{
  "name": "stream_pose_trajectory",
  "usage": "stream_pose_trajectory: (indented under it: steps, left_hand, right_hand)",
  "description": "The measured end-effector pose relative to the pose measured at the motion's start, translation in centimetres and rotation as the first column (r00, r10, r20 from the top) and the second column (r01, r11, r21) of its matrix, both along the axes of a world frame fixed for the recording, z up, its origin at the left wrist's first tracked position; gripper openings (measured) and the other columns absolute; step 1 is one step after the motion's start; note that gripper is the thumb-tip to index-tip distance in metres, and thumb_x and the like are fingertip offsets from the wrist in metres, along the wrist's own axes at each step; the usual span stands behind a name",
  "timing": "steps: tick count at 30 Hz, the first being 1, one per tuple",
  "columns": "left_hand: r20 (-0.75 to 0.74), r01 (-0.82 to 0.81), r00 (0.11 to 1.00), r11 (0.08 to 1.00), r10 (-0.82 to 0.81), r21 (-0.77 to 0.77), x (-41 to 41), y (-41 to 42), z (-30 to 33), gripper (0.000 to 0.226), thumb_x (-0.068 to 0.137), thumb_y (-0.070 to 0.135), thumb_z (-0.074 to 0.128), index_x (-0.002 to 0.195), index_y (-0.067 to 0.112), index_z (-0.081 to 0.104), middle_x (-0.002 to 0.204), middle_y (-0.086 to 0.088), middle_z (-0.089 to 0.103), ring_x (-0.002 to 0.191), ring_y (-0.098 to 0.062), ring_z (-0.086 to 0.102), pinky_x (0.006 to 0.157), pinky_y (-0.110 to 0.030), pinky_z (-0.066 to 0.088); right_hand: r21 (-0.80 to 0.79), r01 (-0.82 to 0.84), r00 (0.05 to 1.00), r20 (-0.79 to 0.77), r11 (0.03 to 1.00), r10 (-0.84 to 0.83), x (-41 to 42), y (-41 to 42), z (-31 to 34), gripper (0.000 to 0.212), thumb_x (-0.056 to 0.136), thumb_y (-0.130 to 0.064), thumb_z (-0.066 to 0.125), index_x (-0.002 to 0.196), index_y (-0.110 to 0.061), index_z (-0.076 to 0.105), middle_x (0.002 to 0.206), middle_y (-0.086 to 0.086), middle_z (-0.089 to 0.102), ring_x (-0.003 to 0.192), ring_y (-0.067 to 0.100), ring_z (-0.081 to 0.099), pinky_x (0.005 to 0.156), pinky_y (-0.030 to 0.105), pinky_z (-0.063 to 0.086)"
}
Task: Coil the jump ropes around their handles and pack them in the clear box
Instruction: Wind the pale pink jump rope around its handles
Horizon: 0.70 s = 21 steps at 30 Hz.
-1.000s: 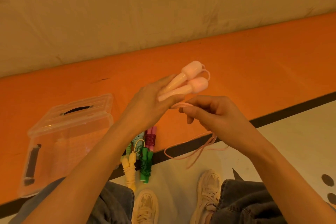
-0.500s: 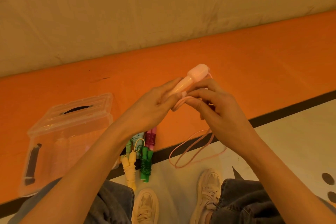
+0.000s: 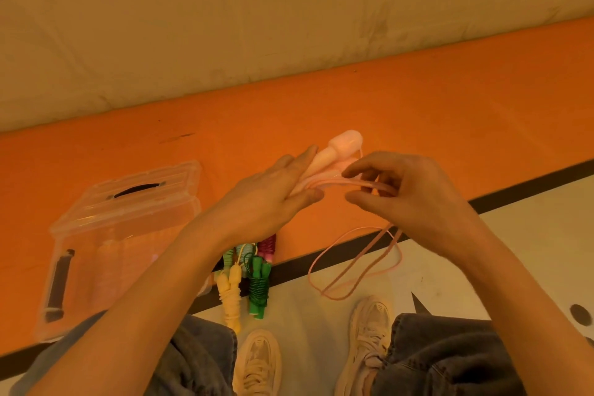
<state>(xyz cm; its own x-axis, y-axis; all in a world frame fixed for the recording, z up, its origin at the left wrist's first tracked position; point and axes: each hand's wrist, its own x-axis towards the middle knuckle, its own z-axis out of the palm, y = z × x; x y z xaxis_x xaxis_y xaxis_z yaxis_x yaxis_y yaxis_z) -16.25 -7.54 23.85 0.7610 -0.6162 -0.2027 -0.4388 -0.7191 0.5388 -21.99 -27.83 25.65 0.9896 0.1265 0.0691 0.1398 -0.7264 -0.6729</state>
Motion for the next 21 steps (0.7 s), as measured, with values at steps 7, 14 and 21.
stream_pose_trajectory:
  steps: [7, 14, 21]
  left_hand:
    - [-0.017, 0.103, 0.995, 0.989, -0.102, 0.108, -0.8, -0.2, -0.1, 0.073, 0.098, 0.05, 0.037, 0.152, 0.034, -0.01, 0.128, 0.008, 0.043, 0.109, -0.015, 0.049, 0.092, -0.039, 0.043]
    - [-0.027, 0.156, 0.988, 0.976, -0.153, 0.15, -2.8, -1.9, 0.9, 0.098, 0.095, 0.051, 0.046, 0.141, 0.025, -0.037, 0.138, -0.001, 0.048, 0.106, -0.018, 0.054, 0.085, -0.032, 0.046]
    - [0.109, 0.243, 0.959, 0.956, -0.263, 0.164, -4.6, -2.2, 0.7, 0.105, 0.095, 0.048, 0.049, 0.136, 0.022, -0.044, 0.12, -0.002, 0.054, 0.083, -0.011, 0.047, 0.078, -0.032, 0.046]
  right_hand:
    - [0.221, -0.023, 0.995, 0.099, 0.975, 0.001, 0.1, -2.1, 1.6, 0.012, 0.078, -0.023, 0.073, 0.09, -0.023, 0.071, 0.055, -0.025, 0.054, 0.049, 0.005, 0.038, 0.048, 0.011, 0.03]
    - [0.223, 0.013, 0.989, 0.141, 0.975, -0.045, 2.1, -1.3, 0.9, 0.012, 0.077, -0.025, 0.078, 0.086, -0.019, 0.072, 0.078, -0.006, 0.068, 0.064, 0.019, 0.056, 0.058, 0.032, 0.043]
    - [0.238, 0.016, 1.0, -0.014, 0.971, -0.013, 3.0, -1.8, 0.2, 0.018, 0.07, -0.028, 0.08, 0.08, -0.016, 0.072, 0.07, -0.002, 0.072, 0.071, 0.021, 0.067, 0.067, 0.039, 0.053]
